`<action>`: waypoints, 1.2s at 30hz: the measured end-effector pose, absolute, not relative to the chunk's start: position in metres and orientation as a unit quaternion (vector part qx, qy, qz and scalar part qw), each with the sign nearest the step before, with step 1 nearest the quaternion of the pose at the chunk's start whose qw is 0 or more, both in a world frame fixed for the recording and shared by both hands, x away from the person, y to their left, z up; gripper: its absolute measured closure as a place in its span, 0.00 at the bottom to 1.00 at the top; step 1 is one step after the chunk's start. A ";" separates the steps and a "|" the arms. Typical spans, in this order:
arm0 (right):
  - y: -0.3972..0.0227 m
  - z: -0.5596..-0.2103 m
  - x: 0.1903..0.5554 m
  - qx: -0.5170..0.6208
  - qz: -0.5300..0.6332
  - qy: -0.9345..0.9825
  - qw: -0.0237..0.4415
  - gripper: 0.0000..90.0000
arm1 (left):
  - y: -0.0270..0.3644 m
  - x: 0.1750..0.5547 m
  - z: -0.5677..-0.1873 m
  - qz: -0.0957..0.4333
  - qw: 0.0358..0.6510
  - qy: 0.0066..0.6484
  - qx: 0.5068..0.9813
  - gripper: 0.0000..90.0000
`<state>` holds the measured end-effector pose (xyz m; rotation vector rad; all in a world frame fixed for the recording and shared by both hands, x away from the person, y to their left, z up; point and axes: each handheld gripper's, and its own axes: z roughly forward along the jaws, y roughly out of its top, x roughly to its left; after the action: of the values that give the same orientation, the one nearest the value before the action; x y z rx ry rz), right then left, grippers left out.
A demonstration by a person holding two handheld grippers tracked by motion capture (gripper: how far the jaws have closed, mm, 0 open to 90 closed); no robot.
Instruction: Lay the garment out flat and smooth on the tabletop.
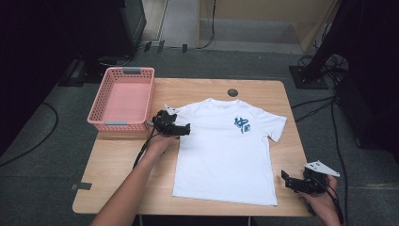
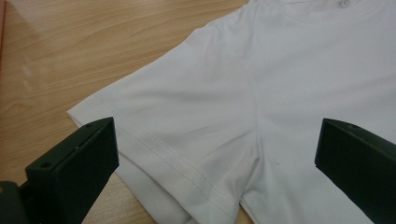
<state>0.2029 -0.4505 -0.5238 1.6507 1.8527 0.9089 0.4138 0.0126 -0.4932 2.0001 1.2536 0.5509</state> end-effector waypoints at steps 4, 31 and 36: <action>-0.449 -0.526 0.202 0.609 0.314 0.685 0.248 0.01 | 0.014 0.407 -0.488 0.213 0.362 0.482 0.769 0.00; -0.446 -0.528 0.202 0.599 0.302 0.701 0.242 0.00 | 0.050 0.347 -0.481 0.219 0.388 0.467 0.764 0.00; -0.447 -0.528 0.203 0.598 0.302 0.702 0.241 0.00 | 0.057 0.337 -0.485 0.220 0.387 0.467 0.764 0.00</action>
<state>0.2026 -0.4467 -0.5277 1.6358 1.9210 0.8271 0.3367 0.0572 -0.4850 1.9438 1.1898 0.5608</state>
